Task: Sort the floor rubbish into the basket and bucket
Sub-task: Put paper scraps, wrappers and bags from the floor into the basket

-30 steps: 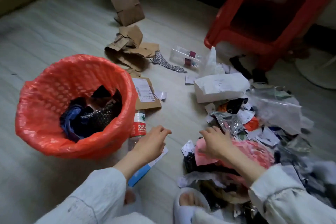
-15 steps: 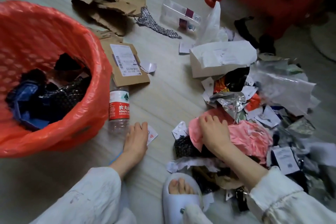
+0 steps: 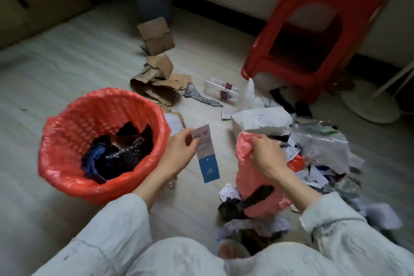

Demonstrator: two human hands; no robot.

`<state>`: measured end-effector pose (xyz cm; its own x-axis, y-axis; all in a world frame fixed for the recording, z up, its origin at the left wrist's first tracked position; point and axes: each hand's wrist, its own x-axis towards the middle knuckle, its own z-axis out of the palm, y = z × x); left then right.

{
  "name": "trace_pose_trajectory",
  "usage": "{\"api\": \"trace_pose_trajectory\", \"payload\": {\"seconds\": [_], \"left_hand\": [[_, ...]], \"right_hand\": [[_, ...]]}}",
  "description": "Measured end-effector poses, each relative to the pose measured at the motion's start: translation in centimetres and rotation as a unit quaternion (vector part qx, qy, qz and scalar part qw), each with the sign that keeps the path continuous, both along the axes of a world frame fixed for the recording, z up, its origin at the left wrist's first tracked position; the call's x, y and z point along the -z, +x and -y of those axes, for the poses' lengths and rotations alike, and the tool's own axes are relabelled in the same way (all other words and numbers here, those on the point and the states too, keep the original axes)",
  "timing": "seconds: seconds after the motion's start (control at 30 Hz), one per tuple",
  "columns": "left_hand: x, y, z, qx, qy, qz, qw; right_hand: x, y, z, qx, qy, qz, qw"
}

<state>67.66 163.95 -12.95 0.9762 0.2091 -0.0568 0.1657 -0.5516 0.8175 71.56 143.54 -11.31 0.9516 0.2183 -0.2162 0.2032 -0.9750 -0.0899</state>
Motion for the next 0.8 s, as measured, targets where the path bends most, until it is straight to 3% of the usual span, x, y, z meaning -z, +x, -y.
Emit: {"api": "trace_pose_trajectory", "payload": {"seconds": [0.17,0.33,0.43,0.6,0.8], "left_hand": [[-6.3,-2.3,-4.4,-0.129,-0.069,0.110,0.983],[-9.3,-5.0,-9.6,-0.267,-0.028,0.173,0.948],[-9.6,-6.5,-12.3,-0.334,0.002,0.152,0.930],[-7.7,-8.0,-15.2,-0.229,-0.026,0.026,0.973],[-10.6,-8.1,-14.1,-0.123,-0.017,0.118,0.985]], "right_hand": [[-6.7,-1.3,-3.5,-0.031,0.114,0.075,0.990],[-11.6,-2.3,-8.0,-0.083,0.163,0.183,0.966],[-13.4,-2.6,-10.3,-0.102,0.220,0.259,0.935],[-15.7,-3.3,-14.6,-0.120,0.329,0.316,0.882],[-16.2,-2.8,-18.8,-0.032,0.494,0.207,0.844]]}}
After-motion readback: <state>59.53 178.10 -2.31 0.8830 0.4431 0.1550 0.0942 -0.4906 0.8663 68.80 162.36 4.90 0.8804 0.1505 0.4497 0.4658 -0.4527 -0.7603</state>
